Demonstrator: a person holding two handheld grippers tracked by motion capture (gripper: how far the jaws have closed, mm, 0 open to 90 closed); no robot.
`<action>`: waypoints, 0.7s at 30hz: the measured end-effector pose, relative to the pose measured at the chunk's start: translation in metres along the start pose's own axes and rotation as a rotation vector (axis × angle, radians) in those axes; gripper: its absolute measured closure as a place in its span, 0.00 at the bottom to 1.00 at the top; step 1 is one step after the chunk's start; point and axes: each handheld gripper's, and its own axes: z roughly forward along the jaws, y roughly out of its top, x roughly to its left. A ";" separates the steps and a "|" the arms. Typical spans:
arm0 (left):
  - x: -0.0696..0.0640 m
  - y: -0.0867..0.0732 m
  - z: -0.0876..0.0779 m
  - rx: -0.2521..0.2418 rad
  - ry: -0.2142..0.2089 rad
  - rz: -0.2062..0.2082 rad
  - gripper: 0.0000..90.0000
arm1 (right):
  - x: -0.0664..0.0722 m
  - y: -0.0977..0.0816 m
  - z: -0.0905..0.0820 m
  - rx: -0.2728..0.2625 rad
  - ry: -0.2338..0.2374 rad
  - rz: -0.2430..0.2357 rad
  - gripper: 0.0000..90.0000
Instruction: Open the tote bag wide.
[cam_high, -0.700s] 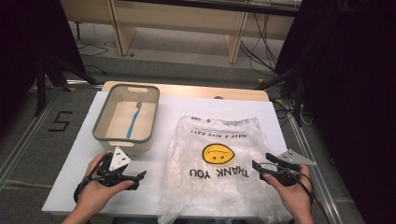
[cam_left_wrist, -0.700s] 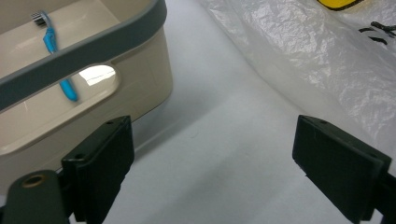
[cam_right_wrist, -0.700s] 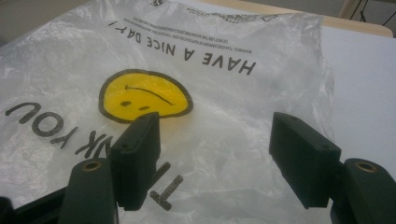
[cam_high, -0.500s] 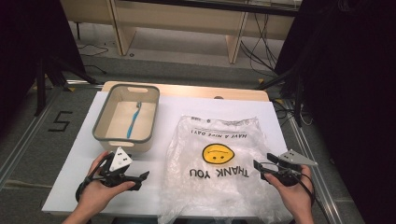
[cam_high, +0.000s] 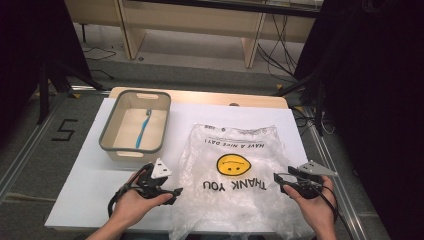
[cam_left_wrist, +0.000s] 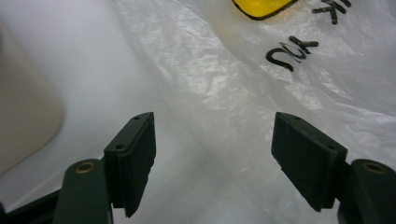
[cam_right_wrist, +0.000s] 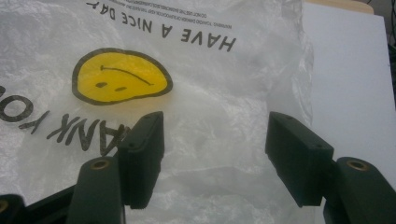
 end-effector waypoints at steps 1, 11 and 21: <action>-0.003 0.000 0.004 0.012 -0.006 0.004 0.35 | 0.000 0.000 0.000 0.009 -0.002 0.011 0.43; -0.010 -0.003 0.025 0.135 -0.035 0.009 0.59 | -0.006 -0.004 0.003 0.074 -0.030 0.016 0.43; -0.005 0.004 0.033 0.159 -0.056 0.000 0.86 | -0.007 -0.003 0.003 0.069 -0.037 0.012 0.43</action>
